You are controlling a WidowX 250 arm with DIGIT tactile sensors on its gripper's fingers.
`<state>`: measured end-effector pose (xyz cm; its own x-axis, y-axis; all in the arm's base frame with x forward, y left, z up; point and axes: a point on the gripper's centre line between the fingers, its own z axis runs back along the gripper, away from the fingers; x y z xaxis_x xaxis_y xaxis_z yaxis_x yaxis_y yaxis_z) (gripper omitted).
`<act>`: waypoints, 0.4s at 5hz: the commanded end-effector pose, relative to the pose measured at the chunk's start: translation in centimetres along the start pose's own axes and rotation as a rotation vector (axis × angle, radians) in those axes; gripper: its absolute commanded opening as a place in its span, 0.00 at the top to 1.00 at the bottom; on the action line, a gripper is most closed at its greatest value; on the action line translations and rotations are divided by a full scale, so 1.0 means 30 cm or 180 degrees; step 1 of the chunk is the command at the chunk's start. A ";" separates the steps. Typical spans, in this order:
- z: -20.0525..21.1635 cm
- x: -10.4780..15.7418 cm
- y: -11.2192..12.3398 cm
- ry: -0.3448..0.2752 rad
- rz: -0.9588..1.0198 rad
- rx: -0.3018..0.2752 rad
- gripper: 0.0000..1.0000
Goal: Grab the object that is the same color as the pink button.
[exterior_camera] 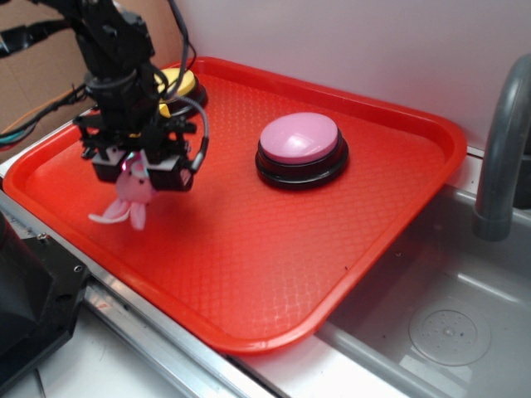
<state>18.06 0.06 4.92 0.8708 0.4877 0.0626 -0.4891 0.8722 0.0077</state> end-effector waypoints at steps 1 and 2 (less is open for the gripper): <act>0.246 -0.021 -0.118 -0.0221 -0.0994 -0.0224 1.00; 0.347 -0.055 -0.137 -0.0228 -0.1250 -0.0280 1.00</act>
<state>17.92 -4.86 14.03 0.9876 0.1244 0.0963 -0.1222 0.9921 -0.0279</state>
